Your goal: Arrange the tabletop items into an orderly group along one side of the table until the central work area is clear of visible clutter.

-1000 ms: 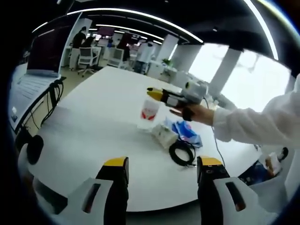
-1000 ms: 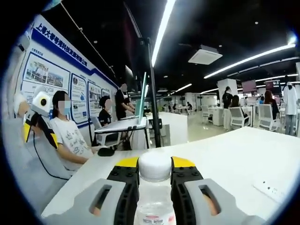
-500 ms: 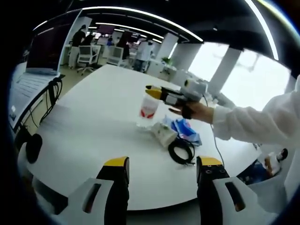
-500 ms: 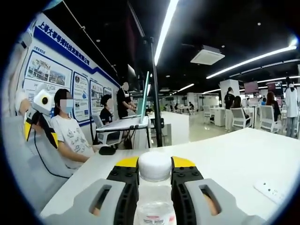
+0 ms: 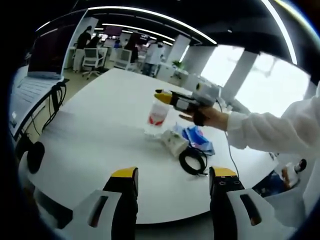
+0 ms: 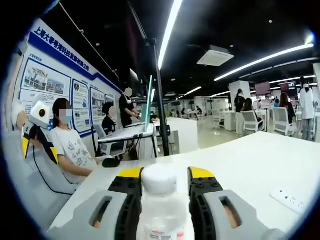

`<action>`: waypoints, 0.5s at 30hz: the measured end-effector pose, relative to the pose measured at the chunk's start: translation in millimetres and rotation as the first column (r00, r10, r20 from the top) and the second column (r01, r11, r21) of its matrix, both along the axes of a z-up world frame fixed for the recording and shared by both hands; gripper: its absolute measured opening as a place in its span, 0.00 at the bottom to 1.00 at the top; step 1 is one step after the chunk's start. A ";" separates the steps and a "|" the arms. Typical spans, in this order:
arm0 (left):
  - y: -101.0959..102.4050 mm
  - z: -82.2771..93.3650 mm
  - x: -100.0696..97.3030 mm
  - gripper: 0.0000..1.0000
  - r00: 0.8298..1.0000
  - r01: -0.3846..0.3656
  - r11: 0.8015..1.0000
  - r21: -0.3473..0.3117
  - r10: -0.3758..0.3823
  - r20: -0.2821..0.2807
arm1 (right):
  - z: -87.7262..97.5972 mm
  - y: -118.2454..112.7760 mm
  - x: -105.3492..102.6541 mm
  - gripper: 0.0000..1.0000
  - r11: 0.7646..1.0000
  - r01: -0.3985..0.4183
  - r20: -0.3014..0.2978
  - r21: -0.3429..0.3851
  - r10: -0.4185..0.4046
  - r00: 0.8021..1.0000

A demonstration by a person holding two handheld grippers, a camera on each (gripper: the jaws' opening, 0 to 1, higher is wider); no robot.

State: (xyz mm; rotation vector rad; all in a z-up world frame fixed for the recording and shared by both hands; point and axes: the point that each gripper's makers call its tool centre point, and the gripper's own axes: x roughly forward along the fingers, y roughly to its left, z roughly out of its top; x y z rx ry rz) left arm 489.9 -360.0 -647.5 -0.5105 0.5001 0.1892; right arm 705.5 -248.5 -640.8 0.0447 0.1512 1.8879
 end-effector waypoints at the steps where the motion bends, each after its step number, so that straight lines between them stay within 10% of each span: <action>1: -0.5 -0.1 0.0 0.54 1.000 0.002 1.000 0.000 -0.002 -0.001 | 6.2 1.5 2.7 0.54 1.000 0.016 -0.021 0.019 -0.016 1.000; 4: -1.4 0.5 0.8 0.54 1.000 0.006 1.000 0.000 -0.006 0.002 | 33.7 0.0 8.5 0.62 0.996 0.053 -0.045 0.073 -0.050 0.998; 15: -4.0 0.9 1.7 0.53 1.000 0.017 1.000 -0.008 -0.017 0.009 | 41.0 -15.4 29.9 0.85 0.990 0.137 -0.050 0.033 -0.135 0.990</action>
